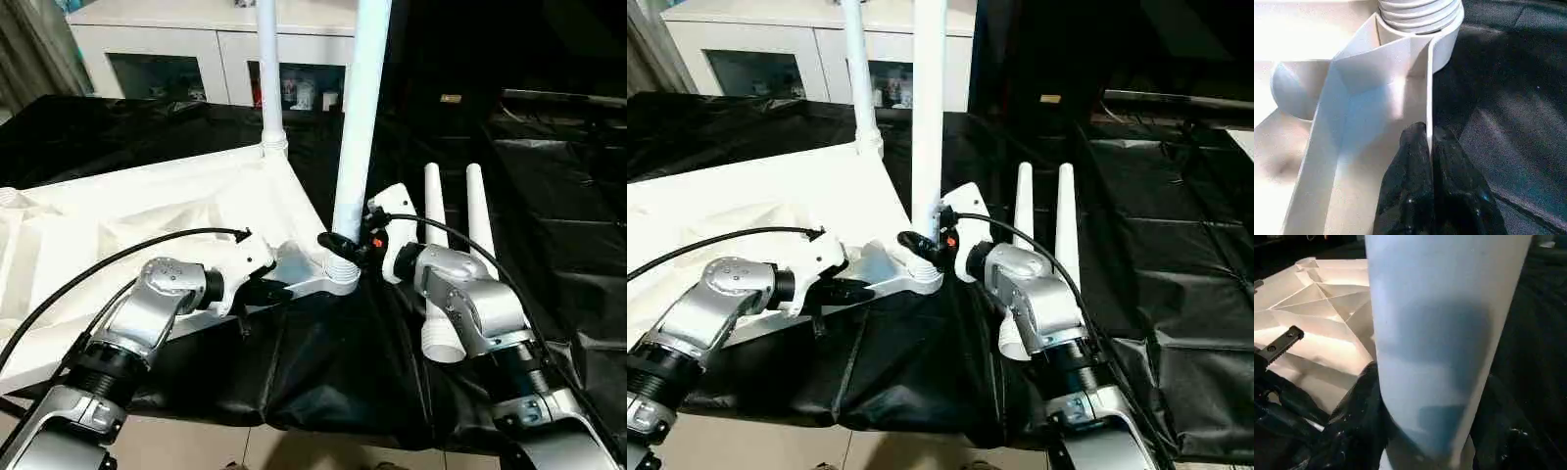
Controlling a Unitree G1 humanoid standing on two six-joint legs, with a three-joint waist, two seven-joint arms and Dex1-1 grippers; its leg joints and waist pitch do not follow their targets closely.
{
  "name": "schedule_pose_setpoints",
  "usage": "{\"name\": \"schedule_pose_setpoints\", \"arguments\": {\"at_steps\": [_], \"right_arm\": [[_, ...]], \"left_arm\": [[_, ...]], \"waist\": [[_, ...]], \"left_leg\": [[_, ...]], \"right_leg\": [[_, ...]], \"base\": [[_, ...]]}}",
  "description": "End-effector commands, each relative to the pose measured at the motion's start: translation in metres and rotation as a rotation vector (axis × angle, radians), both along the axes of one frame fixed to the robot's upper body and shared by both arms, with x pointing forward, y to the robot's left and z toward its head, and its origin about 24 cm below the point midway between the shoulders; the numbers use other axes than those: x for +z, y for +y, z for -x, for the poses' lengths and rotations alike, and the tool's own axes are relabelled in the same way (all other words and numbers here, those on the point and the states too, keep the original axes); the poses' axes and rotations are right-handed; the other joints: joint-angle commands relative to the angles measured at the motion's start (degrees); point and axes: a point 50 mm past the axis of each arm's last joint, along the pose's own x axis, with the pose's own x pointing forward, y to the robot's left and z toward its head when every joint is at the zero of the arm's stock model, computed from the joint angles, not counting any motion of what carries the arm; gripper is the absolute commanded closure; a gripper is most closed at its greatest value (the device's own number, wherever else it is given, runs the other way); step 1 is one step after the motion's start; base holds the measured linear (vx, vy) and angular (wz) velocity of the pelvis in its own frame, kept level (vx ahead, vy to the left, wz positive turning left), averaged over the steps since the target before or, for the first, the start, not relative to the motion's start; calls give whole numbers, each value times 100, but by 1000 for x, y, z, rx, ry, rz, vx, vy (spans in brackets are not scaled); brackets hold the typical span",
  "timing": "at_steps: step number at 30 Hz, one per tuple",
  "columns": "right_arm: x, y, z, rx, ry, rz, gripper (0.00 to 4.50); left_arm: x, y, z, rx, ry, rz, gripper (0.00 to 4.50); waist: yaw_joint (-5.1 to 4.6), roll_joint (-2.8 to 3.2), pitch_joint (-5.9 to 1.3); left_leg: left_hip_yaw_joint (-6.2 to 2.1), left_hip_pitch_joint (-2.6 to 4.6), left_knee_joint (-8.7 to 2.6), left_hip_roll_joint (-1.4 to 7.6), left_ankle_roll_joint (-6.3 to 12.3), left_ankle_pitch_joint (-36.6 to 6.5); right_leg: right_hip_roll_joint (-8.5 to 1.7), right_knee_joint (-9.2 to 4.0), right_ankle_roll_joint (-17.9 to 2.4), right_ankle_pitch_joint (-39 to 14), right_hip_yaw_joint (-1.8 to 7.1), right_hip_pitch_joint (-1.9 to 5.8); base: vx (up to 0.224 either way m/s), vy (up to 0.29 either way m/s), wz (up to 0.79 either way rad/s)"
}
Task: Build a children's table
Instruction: Insert table leg to table base
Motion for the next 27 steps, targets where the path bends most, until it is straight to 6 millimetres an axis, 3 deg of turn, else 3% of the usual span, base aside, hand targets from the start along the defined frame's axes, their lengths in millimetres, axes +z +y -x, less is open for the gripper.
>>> {"name": "schedule_pose_setpoints", "arguments": {"at_steps": [1, 13, 17, 20, 27], "right_arm": [[-17, -3, 4, -18, 65, 11, 263], [-44, -14, 24, -63, 49, -29, 264], [-44, -13, 27, -76, 15, -32, 264], [-46, -10, 30, -84, -35, 9, 264], [-57, 0, 37, 21, 25, 117, 264]], "left_arm": [[-2, -3, 1, -14, 1, 19, 450], [0, -4, -3, 5, -7, 36, 450], [1, -3, -3, 10, -9, 37, 450], [1, -3, -4, 15, -11, 38, 450], [0, -2, -3, 8, -5, 30, 450]], "waist": [[3, 9, -321], [16, 17, -315], [12, 23, -311], [11, 22, -307], [-6, 26, -297]], "left_leg": [[-1, -16, -421, 56, 14, -1034], [1, -18, -456, 62, 74, -1059], [2, 0, -467, 64, 84, -1142], [-5, -14, -487, 69, 74, -1119], [-10, 7, -511, 72, 77, -1254]], "right_leg": [[-367, -517, -918, -1550, 262, 309], [-371, -557, -881, -1596, 255, 313], [-370, -578, -874, -1724, 258, 298], [-373, -580, -844, -1727, 251, 308], [-376, -613, -797, -1942, 255, 305]], "base": [[0, 0, 0], [0, 0, 0], [0, 0, 0], [0, 0, 0], [0, 0, 0]]}}
